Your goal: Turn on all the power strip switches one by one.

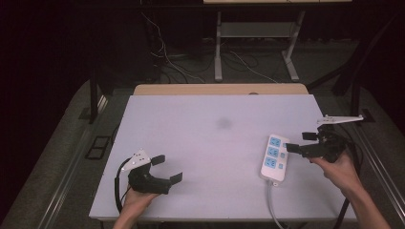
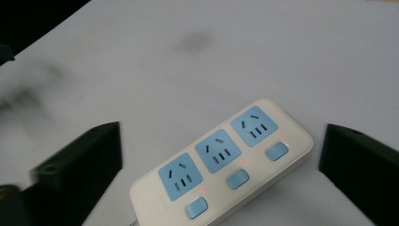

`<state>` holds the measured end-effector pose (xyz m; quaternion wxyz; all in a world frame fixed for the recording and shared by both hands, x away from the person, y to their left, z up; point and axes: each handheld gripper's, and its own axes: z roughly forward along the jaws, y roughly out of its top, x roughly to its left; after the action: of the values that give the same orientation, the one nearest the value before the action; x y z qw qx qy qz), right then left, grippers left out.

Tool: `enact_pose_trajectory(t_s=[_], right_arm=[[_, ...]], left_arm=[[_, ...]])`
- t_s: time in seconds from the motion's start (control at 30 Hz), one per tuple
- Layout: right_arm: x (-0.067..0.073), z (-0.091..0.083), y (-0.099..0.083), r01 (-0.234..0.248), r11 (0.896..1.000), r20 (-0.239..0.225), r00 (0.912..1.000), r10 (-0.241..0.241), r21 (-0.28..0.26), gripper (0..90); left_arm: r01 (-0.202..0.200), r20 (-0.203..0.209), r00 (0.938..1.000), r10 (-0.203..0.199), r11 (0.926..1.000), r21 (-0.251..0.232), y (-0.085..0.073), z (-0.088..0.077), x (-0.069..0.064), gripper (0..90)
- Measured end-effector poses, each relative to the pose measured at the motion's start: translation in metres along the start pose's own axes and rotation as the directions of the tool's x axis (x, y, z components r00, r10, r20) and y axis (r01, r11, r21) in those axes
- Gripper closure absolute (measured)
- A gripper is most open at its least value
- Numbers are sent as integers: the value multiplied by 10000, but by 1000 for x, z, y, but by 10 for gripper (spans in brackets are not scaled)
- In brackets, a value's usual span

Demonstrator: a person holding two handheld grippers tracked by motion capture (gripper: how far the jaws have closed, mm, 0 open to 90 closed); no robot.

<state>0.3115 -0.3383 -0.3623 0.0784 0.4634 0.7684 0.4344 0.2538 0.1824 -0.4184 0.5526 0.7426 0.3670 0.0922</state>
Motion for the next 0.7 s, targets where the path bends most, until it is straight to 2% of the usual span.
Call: enact_pose_trajectory(t_s=[0.17,0.4,0.7], right_arm=[[12,-3,-12,-50,9987,-286,9996,35,-508,2],[28,-2,-34,-31,9961,-724,9974,-33,-877,3],[45,1,-59,266,9928,-854,9957,-367,-1168,3]], left_arm=[[29,-24,10000,-29,10000,-32,0,0,1,0],[31,-5,10000,-31,10000,-7,0,0,1,0],[-22,27,10000,21,10000,67,0,0,0,0]])
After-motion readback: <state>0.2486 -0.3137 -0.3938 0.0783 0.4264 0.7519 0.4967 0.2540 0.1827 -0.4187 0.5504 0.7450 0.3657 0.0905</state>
